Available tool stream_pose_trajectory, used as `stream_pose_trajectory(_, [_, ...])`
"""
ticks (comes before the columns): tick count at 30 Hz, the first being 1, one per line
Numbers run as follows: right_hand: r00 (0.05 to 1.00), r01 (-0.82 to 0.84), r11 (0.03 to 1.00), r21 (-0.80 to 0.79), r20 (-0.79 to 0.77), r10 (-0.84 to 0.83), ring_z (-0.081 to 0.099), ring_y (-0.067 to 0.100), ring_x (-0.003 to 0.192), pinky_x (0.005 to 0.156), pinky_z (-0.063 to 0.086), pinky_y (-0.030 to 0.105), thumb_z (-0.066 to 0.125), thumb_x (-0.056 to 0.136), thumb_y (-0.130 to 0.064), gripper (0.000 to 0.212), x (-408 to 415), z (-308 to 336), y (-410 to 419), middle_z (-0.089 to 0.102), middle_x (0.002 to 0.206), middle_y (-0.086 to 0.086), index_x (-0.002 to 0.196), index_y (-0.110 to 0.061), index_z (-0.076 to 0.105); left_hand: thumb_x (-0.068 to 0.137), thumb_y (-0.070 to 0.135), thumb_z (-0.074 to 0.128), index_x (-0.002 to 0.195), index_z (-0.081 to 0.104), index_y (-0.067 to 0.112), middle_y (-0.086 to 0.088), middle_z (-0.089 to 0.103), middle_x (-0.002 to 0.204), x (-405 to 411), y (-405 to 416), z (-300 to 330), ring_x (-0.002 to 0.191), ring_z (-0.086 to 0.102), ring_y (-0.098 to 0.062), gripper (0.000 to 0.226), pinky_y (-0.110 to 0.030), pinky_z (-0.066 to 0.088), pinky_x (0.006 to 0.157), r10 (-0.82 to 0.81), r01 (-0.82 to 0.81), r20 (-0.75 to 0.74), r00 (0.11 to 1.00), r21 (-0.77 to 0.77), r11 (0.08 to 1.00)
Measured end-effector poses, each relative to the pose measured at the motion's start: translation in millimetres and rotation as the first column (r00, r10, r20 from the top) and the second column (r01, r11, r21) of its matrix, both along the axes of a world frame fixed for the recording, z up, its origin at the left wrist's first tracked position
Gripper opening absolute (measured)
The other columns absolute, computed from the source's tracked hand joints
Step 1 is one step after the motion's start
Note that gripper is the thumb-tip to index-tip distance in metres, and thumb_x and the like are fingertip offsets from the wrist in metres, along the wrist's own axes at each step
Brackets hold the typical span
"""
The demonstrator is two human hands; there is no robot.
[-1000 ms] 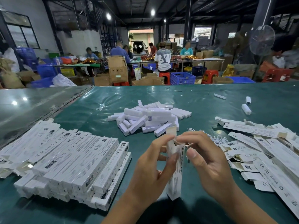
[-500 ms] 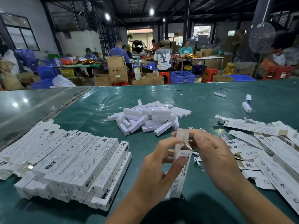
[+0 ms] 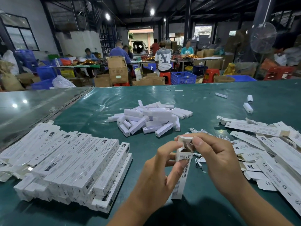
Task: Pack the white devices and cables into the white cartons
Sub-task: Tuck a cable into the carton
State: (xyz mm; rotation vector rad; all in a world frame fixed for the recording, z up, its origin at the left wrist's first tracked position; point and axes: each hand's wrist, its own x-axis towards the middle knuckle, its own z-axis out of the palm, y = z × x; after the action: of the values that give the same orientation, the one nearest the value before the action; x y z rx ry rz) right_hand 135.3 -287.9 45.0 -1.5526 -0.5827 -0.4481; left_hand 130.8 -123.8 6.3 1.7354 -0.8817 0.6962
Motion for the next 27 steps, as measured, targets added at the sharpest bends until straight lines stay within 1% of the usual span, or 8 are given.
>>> stream_pose_trajectory(4, [1.0,0.001,1.0,0.007,-0.032,-0.001,0.072,0.025,0.094,0.084,0.056,0.031,0.049,0.096,-0.04,0.036,3.0,-3.1,-2.3,0.078,0.098,0.005,0.103,-0.022,0.079,0.104,0.024,0.056,0.132,0.052,0.029,0.016,0.06,0.131,3.7,1.2,2.4,0.112,0.067,-0.014,0.029,-0.031,0.058,0.086,-0.004,0.004,-0.016,1.0,0.021,1.0])
stream_pose_trajectory(8, [1.0,0.012,0.999,-0.033,0.012,-0.011,0.073,0.019,0.092,0.08,0.054,0.02,0.054,0.096,-0.039,0.029,0.7,-2.0,-1.7,0.078,0.097,0.001,0.101,-0.027,0.079,0.104,0.028,0.056,0.13,0.051,0.036,0.014,0.064,0.123,1.7,2.9,1.1,0.103,0.069,-0.019,0.027,-0.037,0.06,0.081,-0.012,0.013,-0.045,0.999,0.02,1.0])
stream_pose_trajectory(10, [1.0,0.028,0.997,-0.069,0.016,-0.027,0.073,0.019,0.092,0.081,0.055,0.024,0.062,0.092,-0.039,0.023,0.9,-2.7,-2.4,0.078,0.097,-0.001,0.101,-0.029,0.079,0.102,0.036,0.058,0.127,0.044,0.044,0.015,0.065,0.123,-0.6,1.5,2.1,0.099,0.071,-0.019,0.031,-0.038,0.06,0.075,-0.027,0.024,-0.104,0.994,-0.027,0.999])
stream_pose_trajectory(13, [0.996,0.078,0.989,-0.124,0.054,-0.072,0.073,0.021,0.092,0.082,0.058,0.032,0.065,0.089,-0.037,0.022,0.6,-5.1,-2.9,0.078,0.1,-0.006,0.102,-0.026,0.08,0.098,0.039,0.061,0.123,0.036,0.045,0.01,0.067,0.125,-2.1,0.1,4.0,0.095,0.073,-0.017,0.036,-0.026,0.058,0.069,-0.094,0.07,-0.189,0.977,-0.128,0.989])
stream_pose_trajectory(16, [0.983,0.148,0.973,-0.175,0.138,-0.124,0.074,0.016,0.09,0.079,0.057,0.027,0.063,0.092,-0.035,0.024,-0.1,-4.7,-3.4,0.078,0.098,-0.011,0.105,-0.022,0.079,0.101,0.033,0.059,0.129,0.035,0.044,0.011,0.066,0.128,-1.2,0.0,3.2,0.1,0.073,-0.015,0.038,-0.019,0.055,0.078,-0.099,0.086,-0.16,0.982,-0.091,0.992])
stream_pose_trajectory(22, [0.967,0.149,0.976,-0.161,0.228,-0.11,0.073,0.007,0.09,0.078,0.051,0.012,0.061,0.095,-0.027,0.02,-2.4,0.0,-1.3,0.077,0.097,-0.018,0.105,-0.035,0.077,0.103,0.03,0.058,0.138,0.037,0.048,0.01,0.064,0.131,-0.8,-0.5,3.6,0.104,0.072,-0.015,0.045,-0.027,0.056,0.088,-0.064,0.06,-0.104,0.992,-0.039,0.997])
stream_pose_trajectory(25, [0.965,0.148,0.976,-0.158,0.238,-0.108,0.073,0.007,0.09,0.078,0.051,0.012,0.062,0.095,-0.025,0.021,-1.6,0.3,-2.7,0.077,0.097,-0.018,0.104,-0.037,0.077,0.103,0.025,0.058,0.139,0.04,0.042,0.009,0.065,0.129,0.8,-0.7,3.0,0.102,0.072,-0.014,0.044,-0.031,0.058,0.087,-0.035,0.035,-0.081,0.996,-0.009,0.999])
stream_pose_trajectory(27, [0.964,0.16,0.971,-0.179,0.239,-0.114,0.073,0.008,0.092,0.079,0.054,0.016,0.062,0.094,-0.027,0.019,-0.3,-0.8,-4.2,0.077,0.099,-0.017,0.105,-0.033,0.076,0.102,0.027,0.058,0.136,0.042,0.042,0.013,0.065,0.124,0.6,-0.6,2.7,0.097,0.072,-0.01,0.04,-0.028,0.058,0.085,-0.006,0.005,-0.06,0.998,-0.007,1.0])
